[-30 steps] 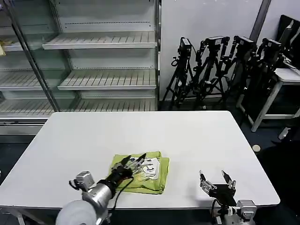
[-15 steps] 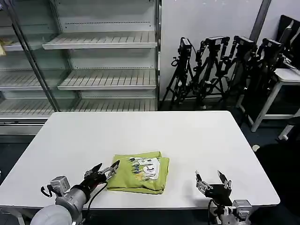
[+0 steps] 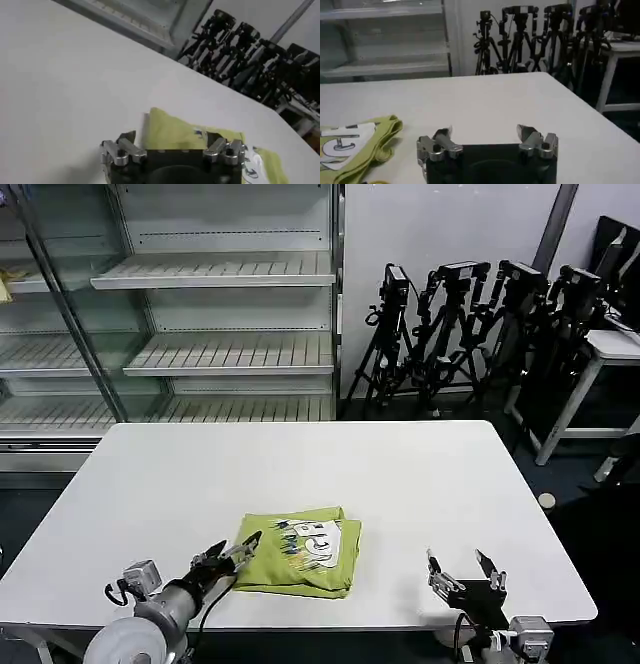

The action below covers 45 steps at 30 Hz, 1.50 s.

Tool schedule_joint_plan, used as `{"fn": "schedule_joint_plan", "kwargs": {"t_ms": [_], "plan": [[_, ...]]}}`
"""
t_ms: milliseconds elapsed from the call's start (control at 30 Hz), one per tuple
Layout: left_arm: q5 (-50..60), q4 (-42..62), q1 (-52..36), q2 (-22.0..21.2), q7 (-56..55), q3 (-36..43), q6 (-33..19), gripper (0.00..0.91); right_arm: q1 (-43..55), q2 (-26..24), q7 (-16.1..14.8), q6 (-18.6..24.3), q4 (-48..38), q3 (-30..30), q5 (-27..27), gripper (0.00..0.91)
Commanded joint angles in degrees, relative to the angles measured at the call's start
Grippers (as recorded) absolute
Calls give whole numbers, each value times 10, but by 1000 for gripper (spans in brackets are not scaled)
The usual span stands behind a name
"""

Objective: Fold and organize the clothes.

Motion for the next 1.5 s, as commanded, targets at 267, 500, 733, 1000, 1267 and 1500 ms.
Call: {"fn": "schedule_joint_plan", "kwargs": {"t_ms": [267, 500, 733, 1000, 1267, 1500], "plan": [[-29, 41, -19, -36, 5, 34, -11, 101, -30, 2, 0, 0, 30, 29, 5, 907], [-52, 59, -36, -33, 1, 25, -20, 20, -41, 8, 0, 1, 36, 32, 5, 907], [-68, 63, -38, -32, 2, 22, -27, 20, -42, 13, 2, 0, 40, 28, 3, 907], [-85, 62, -40, -32, 3, 20, -28, 20, -44, 12, 3, -2, 44, 29, 3, 907], [-107, 52, -37, -35, -2, -2, -28, 20, -47, 12, 4, -3, 51, 35, 4, 907], [41, -16, 2, 41, 15, -107, -18, 20, -29, 6, 4, -4, 40, 33, 12, 907]]}}
